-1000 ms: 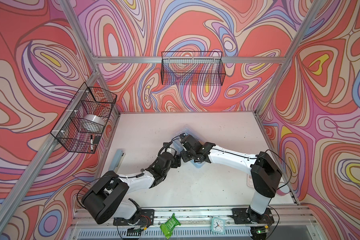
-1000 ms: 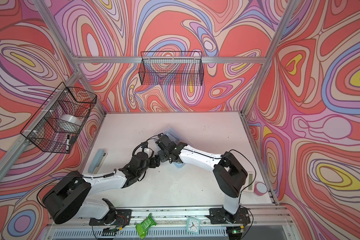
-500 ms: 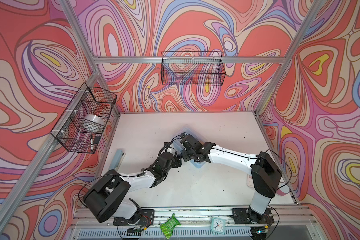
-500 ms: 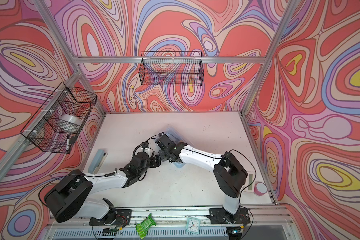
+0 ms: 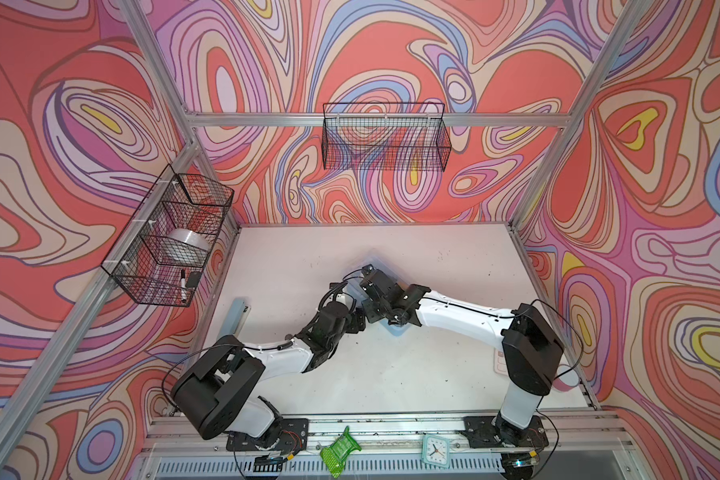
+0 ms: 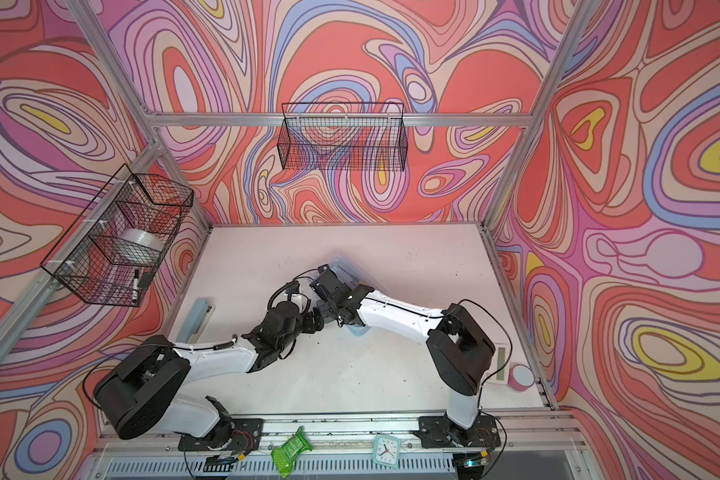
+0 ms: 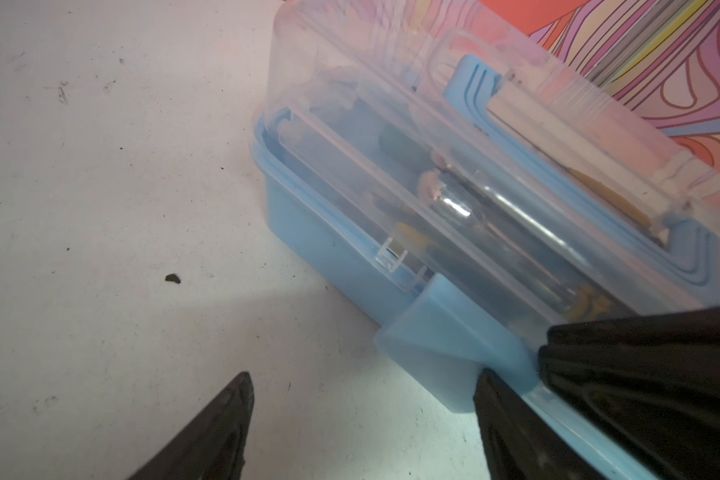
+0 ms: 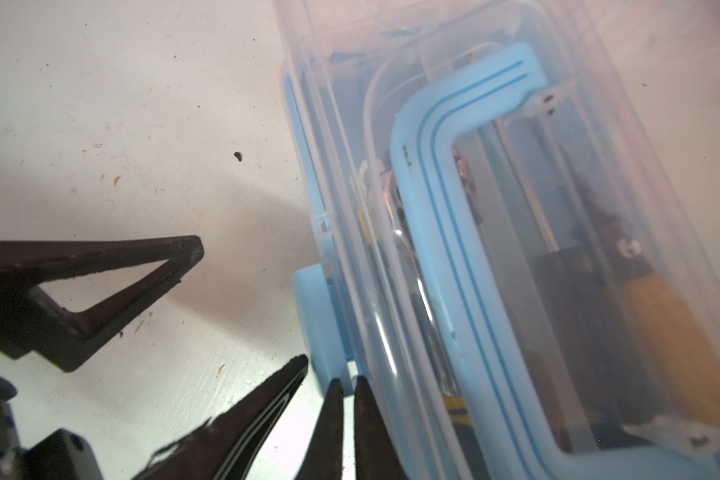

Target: Pack the tool kit

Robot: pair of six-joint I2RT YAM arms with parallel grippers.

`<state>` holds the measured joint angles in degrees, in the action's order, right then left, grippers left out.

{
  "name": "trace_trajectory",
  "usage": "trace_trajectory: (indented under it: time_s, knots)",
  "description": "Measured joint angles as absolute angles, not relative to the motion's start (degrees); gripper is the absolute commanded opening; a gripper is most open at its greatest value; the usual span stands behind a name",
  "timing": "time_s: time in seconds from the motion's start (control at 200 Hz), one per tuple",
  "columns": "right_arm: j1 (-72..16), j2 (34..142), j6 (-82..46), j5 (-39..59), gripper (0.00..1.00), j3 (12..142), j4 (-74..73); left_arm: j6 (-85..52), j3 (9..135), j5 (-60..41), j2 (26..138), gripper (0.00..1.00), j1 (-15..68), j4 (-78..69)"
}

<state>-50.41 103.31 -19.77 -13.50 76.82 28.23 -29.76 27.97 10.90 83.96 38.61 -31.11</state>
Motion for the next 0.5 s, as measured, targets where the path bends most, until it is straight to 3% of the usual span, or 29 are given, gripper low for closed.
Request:
trace_trajectory:
  time_s: [0.496]
  knots:
    - [-50.54, 98.94, -21.74, -13.76, 0.11, 77.25, 29.12, -30.26, 31.03, 10.09, 85.89, 0.84, 38.61, -32.25]
